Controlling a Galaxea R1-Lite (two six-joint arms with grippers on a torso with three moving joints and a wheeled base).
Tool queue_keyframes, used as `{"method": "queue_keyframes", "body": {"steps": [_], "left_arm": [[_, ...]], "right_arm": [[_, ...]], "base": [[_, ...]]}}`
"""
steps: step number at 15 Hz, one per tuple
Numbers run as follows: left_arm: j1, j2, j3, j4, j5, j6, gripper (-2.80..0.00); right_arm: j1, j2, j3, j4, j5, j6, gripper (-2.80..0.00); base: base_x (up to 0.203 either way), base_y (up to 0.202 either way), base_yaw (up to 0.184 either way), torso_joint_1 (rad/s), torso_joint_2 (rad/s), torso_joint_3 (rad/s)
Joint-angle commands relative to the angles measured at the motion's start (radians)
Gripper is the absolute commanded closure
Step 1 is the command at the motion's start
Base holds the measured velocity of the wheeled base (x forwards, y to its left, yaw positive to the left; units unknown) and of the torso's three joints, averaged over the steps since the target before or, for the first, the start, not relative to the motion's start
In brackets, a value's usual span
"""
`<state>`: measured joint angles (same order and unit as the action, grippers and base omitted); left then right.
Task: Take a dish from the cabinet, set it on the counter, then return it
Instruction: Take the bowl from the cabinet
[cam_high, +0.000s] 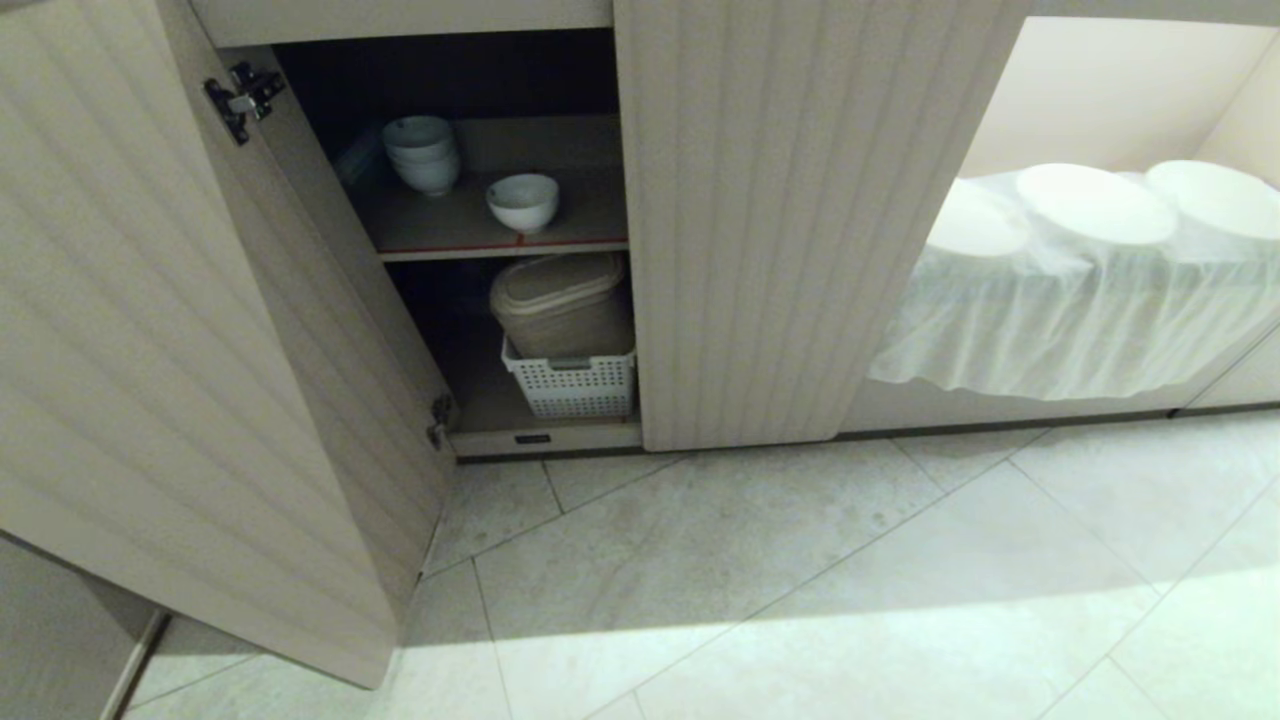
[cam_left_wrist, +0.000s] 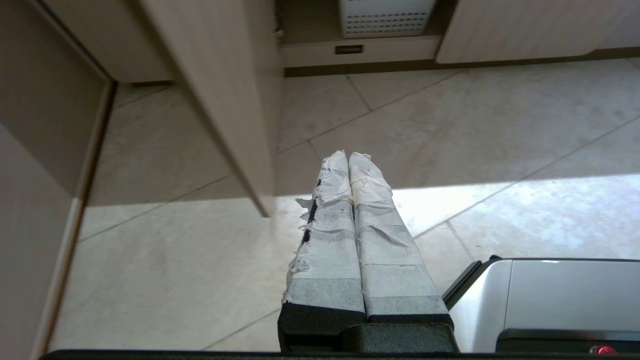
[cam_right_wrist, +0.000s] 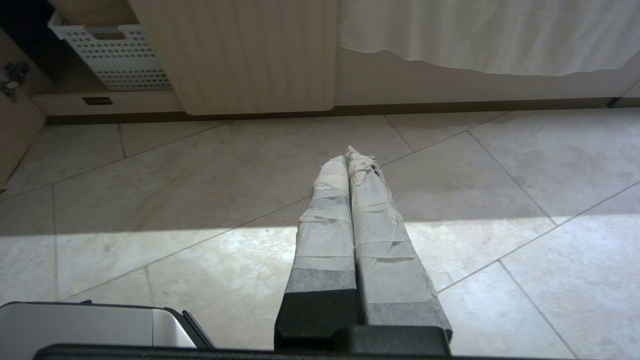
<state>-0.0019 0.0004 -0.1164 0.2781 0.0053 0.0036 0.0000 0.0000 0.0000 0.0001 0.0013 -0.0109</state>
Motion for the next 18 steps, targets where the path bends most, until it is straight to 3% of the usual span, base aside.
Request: {"method": "queue_keyframes", "body": {"steps": [1, 7, 18], "left_arm": [[0.000, 0.000, 0.000, 0.001, 0.001, 0.000, 0.00], [0.000, 0.000, 0.000, 0.002, 0.001, 0.001, 0.00], [0.000, 0.000, 0.000, 0.001, -0.001, 0.001, 0.00]], "right_arm": [[0.000, 0.000, 0.000, 0.000, 0.000, 0.000, 0.00], [0.000, 0.000, 0.000, 0.000, 0.000, -0.001, 0.00], [0.000, 0.000, 0.000, 0.000, 0.000, 0.000, 0.00]], "base": [[0.000, -0.196, 0.001, 0.000, 0.00, 0.005], [0.000, -0.176, 0.001, 0.004, 0.00, 0.004], [0.000, 0.000, 0.000, 0.000, 0.00, 0.000]]}}
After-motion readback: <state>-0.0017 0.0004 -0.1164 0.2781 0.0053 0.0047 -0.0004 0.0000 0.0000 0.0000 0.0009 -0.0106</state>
